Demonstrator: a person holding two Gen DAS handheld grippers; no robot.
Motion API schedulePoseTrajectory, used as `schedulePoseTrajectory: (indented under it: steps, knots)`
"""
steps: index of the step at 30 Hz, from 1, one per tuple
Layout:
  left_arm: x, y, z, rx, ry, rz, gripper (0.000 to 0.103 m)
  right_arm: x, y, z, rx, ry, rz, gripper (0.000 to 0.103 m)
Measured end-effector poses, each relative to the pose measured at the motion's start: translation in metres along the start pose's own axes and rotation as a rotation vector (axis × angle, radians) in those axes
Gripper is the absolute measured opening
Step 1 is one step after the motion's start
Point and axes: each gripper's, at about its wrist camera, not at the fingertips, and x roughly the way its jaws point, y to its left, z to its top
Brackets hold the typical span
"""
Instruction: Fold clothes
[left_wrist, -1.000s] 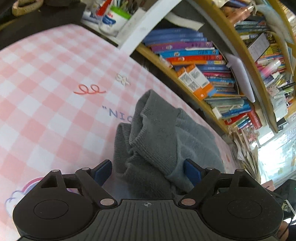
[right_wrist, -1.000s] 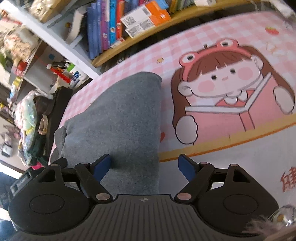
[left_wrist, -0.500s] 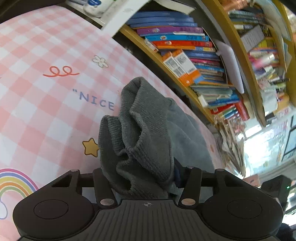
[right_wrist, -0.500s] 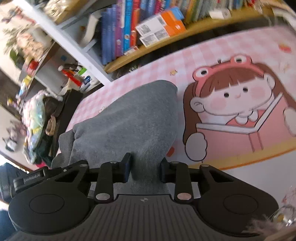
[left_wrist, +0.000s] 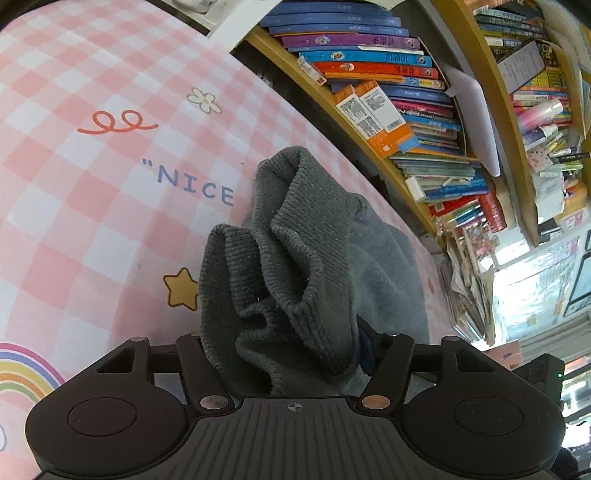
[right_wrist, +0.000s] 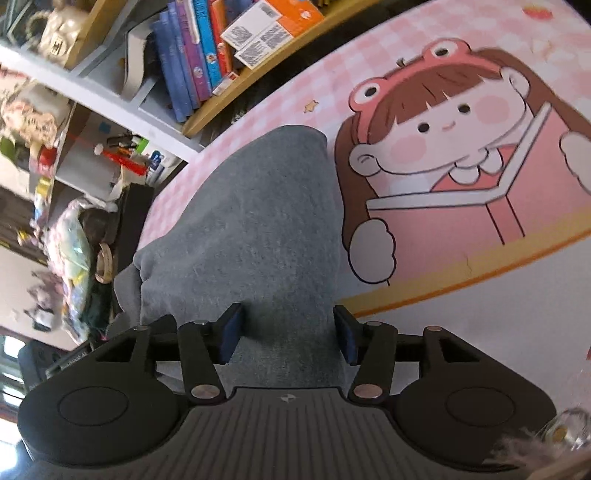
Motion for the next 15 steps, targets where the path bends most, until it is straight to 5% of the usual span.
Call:
schedulePoseTrajectory:
  steps: [5,15]
  knots:
    - [-0.008,-0.01,0.002,0.051,-0.034,-0.03,0.05,-0.009,0.014,0.004,-0.112,-0.042,0.016,0.028]
    - [-0.008,-0.042,0.034,0.147,-0.095,-0.092,0.049,-0.025,0.027,0.03,-0.231,-0.148,0.034,0.027]
